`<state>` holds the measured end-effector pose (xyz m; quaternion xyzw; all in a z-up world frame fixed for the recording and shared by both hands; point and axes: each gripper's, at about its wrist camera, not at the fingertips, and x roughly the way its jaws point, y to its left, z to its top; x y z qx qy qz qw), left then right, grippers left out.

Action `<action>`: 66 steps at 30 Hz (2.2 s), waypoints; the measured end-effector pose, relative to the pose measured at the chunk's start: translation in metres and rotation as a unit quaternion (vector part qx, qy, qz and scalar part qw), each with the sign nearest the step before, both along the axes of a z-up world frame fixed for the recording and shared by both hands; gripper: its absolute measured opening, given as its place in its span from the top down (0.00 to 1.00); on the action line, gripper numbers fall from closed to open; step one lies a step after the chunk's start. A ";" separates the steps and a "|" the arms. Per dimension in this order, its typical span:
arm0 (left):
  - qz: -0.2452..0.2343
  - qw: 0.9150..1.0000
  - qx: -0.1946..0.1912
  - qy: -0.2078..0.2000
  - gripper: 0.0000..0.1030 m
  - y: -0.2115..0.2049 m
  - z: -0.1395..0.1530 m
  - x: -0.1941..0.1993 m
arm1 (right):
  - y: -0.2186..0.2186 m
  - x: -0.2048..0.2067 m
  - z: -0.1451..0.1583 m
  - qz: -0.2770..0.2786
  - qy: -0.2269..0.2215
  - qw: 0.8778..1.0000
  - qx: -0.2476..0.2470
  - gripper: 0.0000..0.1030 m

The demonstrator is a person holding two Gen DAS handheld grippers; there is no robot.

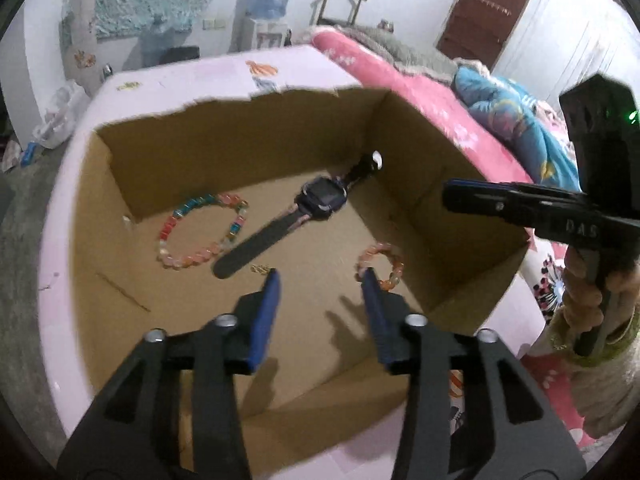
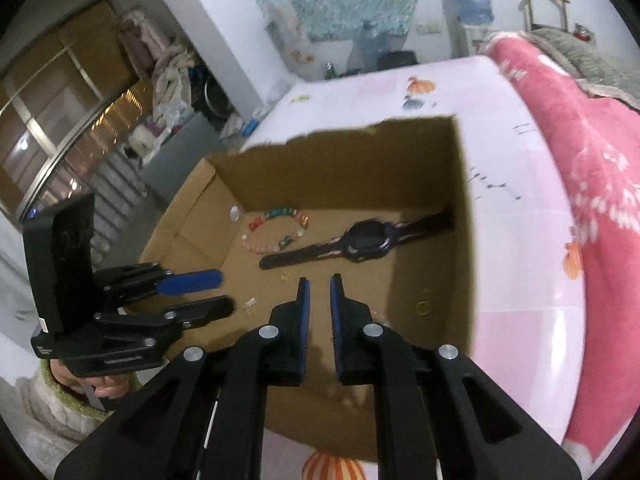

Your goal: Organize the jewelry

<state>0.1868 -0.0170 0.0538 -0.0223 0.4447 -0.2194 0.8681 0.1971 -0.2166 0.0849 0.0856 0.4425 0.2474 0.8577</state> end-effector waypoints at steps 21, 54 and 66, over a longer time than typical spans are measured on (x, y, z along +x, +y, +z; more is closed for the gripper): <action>0.147 0.968 -0.186 0.079 0.10 0.102 -0.025 -0.028 | -0.043 -0.023 -0.030 -0.087 0.067 0.994 0.024 0.46; 0.186 0.974 0.054 -0.120 0.08 0.035 0.038 -0.172 | -0.019 -0.196 0.008 -0.133 -0.047 0.988 -0.058 0.11; 0.215 0.962 0.137 -0.093 0.08 0.009 0.026 -0.167 | 0.025 -0.189 -0.005 -0.137 -0.065 0.978 -0.142 0.08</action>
